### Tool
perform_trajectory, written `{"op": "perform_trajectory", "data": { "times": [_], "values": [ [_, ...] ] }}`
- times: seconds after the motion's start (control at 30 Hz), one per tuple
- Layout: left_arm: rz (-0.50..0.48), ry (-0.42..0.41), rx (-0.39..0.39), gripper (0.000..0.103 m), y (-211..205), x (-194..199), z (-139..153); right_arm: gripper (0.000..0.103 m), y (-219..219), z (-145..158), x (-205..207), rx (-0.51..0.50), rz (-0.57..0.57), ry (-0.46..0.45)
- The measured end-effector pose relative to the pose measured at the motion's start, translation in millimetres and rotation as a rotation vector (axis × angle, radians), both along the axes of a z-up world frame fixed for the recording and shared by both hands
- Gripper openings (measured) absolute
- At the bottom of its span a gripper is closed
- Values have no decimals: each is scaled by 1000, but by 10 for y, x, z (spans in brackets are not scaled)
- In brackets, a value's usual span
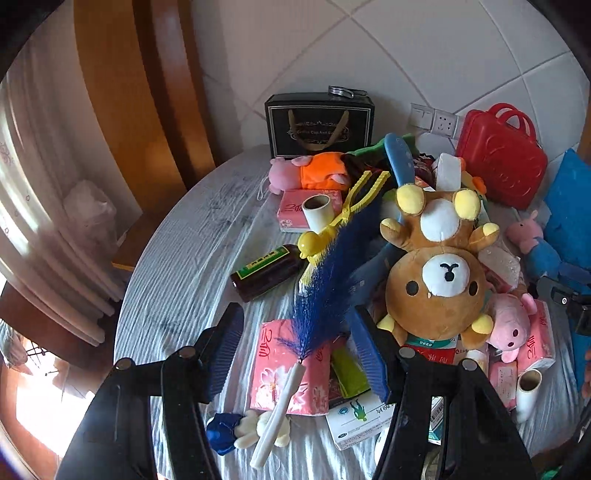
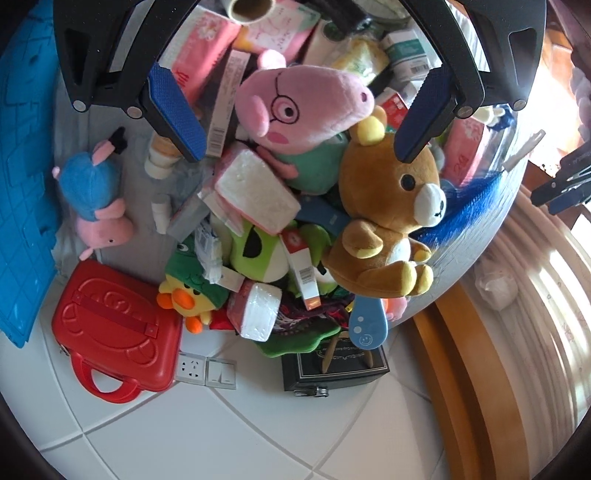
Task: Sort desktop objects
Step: 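Grasp the blue feather duster with the left tool while the right tool grasps the brown bear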
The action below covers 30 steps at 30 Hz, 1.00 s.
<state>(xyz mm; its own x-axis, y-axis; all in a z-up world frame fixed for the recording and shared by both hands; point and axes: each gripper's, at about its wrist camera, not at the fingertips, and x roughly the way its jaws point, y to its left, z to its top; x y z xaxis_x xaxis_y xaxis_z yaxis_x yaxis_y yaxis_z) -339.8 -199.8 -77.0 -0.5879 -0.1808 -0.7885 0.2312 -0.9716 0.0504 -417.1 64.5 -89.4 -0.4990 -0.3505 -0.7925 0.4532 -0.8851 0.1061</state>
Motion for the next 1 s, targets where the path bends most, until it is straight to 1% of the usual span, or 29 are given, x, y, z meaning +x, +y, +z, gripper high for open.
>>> {"op": "perform_trajectory", "data": {
  "times": [0.07,0.17,0.2,0.37,0.43,0.57,0.67,0.8,0.83,0.87,0.93,1.0],
  "values": [
    [-50,-23,25,59,-11,-216,-145,103,-123,-13,-25,-6,-5,-9],
    [-99,-42,74,59,-17,-517,-384,103,-308,-53,-81,-25,-16,-36],
    [-107,-47,82,59,-19,-607,-464,103,-367,-73,-103,-25,-22,-46],
    [-99,-127,125,59,-70,-1029,-865,103,-597,-161,-174,8,-40,-65],
    [-112,-128,157,59,-94,-1114,-947,103,-674,-190,-212,23,-50,-72],
    [-164,-99,200,59,-90,-1194,-972,103,-778,-256,-318,48,-71,-87],
    [-194,-93,205,59,-107,-1272,-965,103,-840,-280,-417,29,-90,-104],
    [-158,-46,155,59,-259,-1333,-800,103,-973,-274,-507,16,-87,-124],
    [-157,-52,147,59,-299,-1351,-789,103,-1008,-277,-516,11,-82,-129],
    [-166,-75,140,59,-316,-1386,-822,103,-1042,-289,-532,12,-76,-133],
    [-200,-130,127,59,-275,-1441,-965,103,-1103,-340,-588,34,-86,-140],
    [-224,-159,117,56,-192,-1443,-1120,103,-1136,-424,-654,44,-99,-161]
  ]
}}
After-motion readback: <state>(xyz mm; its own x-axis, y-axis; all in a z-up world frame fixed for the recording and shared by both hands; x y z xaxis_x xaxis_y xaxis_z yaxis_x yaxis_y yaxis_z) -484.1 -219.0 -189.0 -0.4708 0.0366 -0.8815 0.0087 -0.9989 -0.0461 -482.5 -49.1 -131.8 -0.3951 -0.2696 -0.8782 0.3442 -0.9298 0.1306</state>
